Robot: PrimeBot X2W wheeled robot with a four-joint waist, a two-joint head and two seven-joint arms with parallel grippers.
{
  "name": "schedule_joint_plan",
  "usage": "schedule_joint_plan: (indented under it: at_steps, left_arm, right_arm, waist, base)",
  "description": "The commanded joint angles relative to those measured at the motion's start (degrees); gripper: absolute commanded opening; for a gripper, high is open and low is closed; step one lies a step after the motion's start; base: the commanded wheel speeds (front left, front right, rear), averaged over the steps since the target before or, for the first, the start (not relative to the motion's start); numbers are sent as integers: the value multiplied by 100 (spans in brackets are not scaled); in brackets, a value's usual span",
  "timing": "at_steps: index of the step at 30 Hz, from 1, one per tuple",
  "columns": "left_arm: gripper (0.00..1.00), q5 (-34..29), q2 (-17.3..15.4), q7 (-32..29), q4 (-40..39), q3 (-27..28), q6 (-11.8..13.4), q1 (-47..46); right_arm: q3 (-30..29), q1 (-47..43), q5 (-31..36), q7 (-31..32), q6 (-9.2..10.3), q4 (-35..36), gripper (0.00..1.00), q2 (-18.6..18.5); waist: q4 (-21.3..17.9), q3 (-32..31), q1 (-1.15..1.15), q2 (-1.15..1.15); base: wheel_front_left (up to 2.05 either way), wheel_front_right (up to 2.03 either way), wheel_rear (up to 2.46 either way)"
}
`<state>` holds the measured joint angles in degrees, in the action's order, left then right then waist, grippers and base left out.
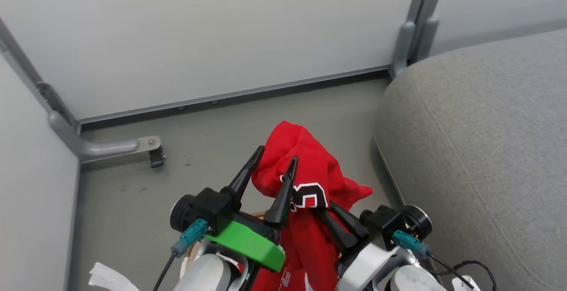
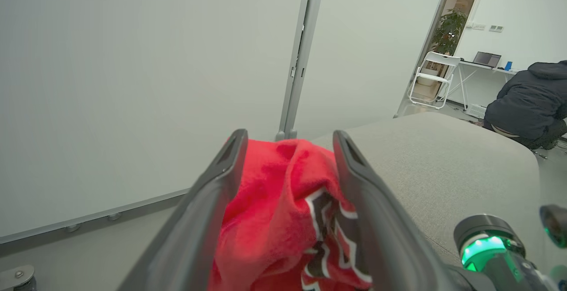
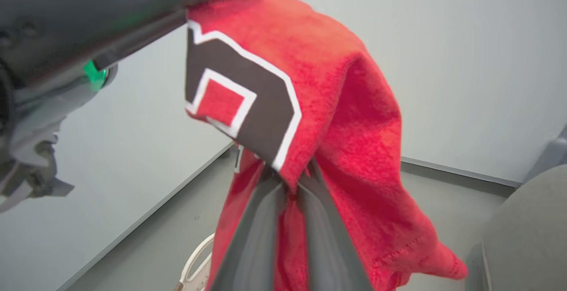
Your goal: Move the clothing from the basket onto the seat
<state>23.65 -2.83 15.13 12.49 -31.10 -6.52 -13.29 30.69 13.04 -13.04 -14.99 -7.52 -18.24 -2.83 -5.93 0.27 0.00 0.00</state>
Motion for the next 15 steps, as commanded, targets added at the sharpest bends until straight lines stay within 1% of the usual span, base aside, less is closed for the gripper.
schedule_joint_plan:
  at_steps: [1,5,11,13,15]
  left_arm:
    - [100,-29,-12,3,-33,70,30,90]
    - [100,-89,-12,2,-17,59,2,91]
    - [100,69,-13,2,-76,148,-6,112]
    - [100,49,-15,2,-48,146,-14,104]
    - [100,14,-15,2,6,74,-32,7]
  right_arm:
    - [-32,-85,55,-29,6,38,0,-15]
    - [-170,-149,33,-29,6,73,0,-16]
    - [-321,-179,-4,-29,7,90,0,-13]
    - [-356,-189,-12,-29,6,164,0,-12]
    - [-491,-255,19,-29,7,247,0,-15]
  waist:
    - [-788,101,0,0]
    - [-1342,180,0,0]
    - [-2125,300,0,0]
    - [-2329,344,0,0]
    - [-2392,424,0,0]
  base:
    - [0,0,0]
    - [0,0,0]
    - [0,0,0]
    - [0,0,0]
    - [0,0,0]
